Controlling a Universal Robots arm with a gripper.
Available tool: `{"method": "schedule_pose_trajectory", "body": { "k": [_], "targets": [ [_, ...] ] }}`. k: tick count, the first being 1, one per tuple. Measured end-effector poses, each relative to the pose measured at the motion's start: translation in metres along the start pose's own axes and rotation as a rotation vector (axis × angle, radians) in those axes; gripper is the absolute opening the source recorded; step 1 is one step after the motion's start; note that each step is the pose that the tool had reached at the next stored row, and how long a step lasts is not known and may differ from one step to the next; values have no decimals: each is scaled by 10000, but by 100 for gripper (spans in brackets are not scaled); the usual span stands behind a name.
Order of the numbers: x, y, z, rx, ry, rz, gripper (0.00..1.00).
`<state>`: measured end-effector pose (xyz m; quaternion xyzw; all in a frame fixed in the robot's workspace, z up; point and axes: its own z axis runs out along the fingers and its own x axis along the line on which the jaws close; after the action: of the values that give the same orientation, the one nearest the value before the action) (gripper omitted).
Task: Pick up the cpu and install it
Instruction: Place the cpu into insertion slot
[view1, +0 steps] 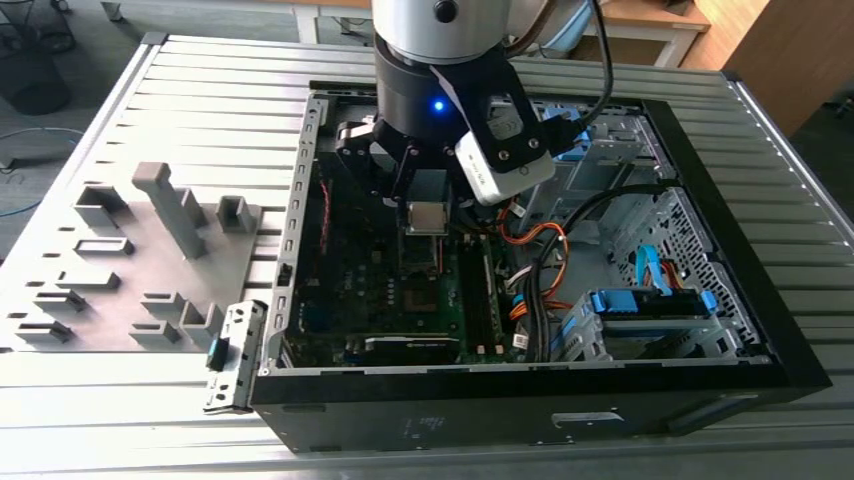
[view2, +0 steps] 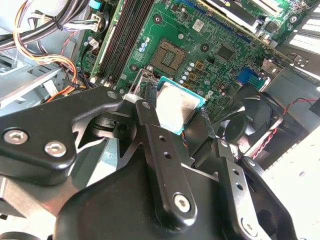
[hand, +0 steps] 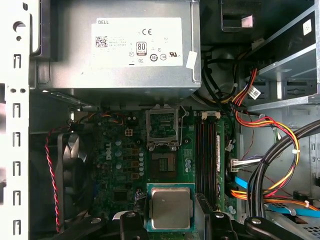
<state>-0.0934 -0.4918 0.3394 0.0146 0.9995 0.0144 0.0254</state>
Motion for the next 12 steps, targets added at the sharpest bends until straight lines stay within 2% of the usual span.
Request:
{"method": "schedule_pose_trajectory", "body": {
  "k": [5,12],
  "targets": [
    [1,0,14,-5,-2,0,47],
    [6,-3,108,-1,-1,0,47]
  ]
}}
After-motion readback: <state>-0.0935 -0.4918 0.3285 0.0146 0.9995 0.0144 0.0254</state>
